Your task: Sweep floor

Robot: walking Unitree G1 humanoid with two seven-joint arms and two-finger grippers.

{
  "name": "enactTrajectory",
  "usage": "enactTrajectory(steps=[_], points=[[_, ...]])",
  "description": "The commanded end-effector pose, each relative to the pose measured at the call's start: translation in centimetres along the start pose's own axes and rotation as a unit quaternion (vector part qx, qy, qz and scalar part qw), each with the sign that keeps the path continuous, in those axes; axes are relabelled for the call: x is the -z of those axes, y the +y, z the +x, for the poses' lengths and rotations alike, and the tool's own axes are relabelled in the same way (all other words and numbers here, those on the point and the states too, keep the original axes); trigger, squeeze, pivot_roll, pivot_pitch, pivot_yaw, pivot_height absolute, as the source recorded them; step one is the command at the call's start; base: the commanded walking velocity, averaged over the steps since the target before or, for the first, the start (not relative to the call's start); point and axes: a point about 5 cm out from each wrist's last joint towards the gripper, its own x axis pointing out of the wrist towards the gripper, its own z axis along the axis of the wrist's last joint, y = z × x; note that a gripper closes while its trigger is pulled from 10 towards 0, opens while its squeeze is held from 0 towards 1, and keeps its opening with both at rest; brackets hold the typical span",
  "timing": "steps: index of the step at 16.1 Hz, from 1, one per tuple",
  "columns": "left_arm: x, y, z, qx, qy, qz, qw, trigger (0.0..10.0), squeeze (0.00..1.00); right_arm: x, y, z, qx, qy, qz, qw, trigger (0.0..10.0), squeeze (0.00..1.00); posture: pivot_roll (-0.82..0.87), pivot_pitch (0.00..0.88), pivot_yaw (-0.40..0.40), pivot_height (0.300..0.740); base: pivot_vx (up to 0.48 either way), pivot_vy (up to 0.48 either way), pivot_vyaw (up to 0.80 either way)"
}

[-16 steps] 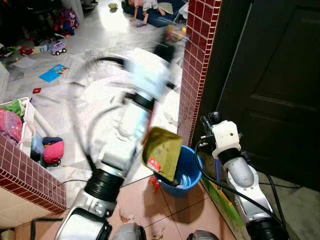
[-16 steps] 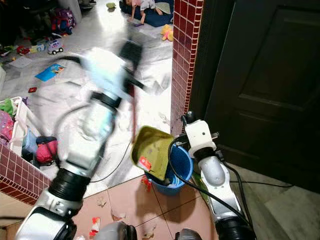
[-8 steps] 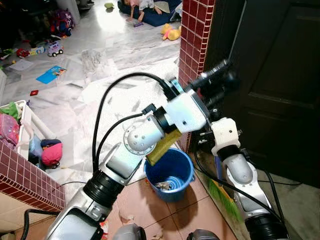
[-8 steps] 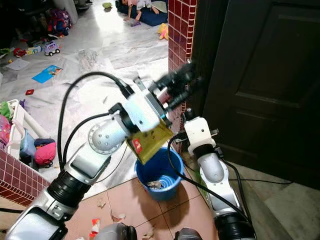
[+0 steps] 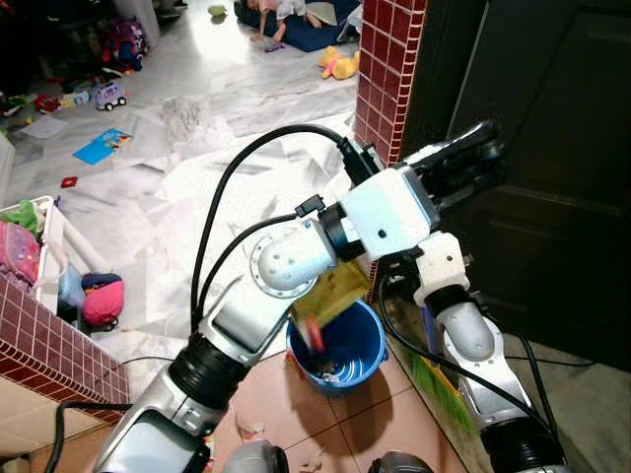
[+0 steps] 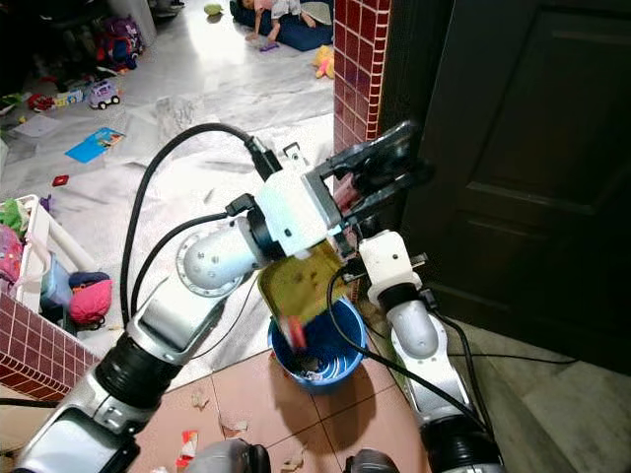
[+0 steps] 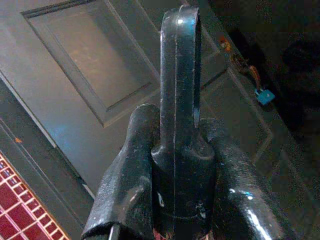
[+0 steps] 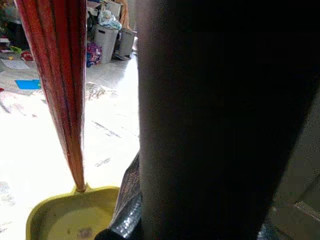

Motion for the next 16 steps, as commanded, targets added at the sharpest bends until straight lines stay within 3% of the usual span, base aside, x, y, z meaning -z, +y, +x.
enactTrajectory(steps=[1,6,9,11,13,14,16], points=[[-1.2,1.5,0.3,-0.019,-0.022,0.040,0.999,10.0,0.00,-0.9,0.1,0.7,-0.010,-0.025,-0.013,1.000,10.0,0.00,-0.09,0.000,0.075,0.740,0.000,0.000,0.00],[-3.7,7.6,-0.3,-0.177,-0.054,0.075,0.980,10.0,0.00,-0.7,0.3,0.7,-0.011,-0.023,-0.010,1.000,10.0,0.00,-0.08,0.000,0.073,0.740,0.000,0.000,0.00],[-5.9,12.4,-1.4,-0.279,-0.078,0.097,0.952,10.0,0.00,-0.5,0.7,0.7,-0.024,-0.019,-0.003,1.000,10.0,0.00,-0.07,0.000,0.072,0.740,0.000,0.000,0.00],[-6.5,14.3,-2.5,-0.330,-0.073,0.126,0.933,10.0,0.00,-0.2,0.8,0.7,-0.031,-0.012,-0.001,0.999,10.0,0.00,-0.06,0.000,0.073,0.740,0.000,0.000,0.00],[-5.5,16.1,-4.7,-0.375,-0.023,0.162,0.913,10.0,0.00,0.7,1.3,0.3,-0.074,0.014,0.005,0.997,10.0,0.00,-0.06,0.000,0.074,0.740,0.000,0.000,0.00],[-5.1,16.3,-5.2,-0.381,-0.013,0.165,0.910,10.0,0.00,1.0,1.5,0.1,-0.085,0.020,0.005,0.996,10.0,0.00,-0.06,0.000,0.074,0.740,0.000,0.000,0.00],[-1.8,16.4,-8.6,-0.417,0.084,0.179,0.887,10.0,0.00,1.7,2.5,-0.7,-0.153,0.040,-0.001,0.987,10.0,0.00,-0.06,0.000,0.073,0.740,0.000,0.000,0.00]])
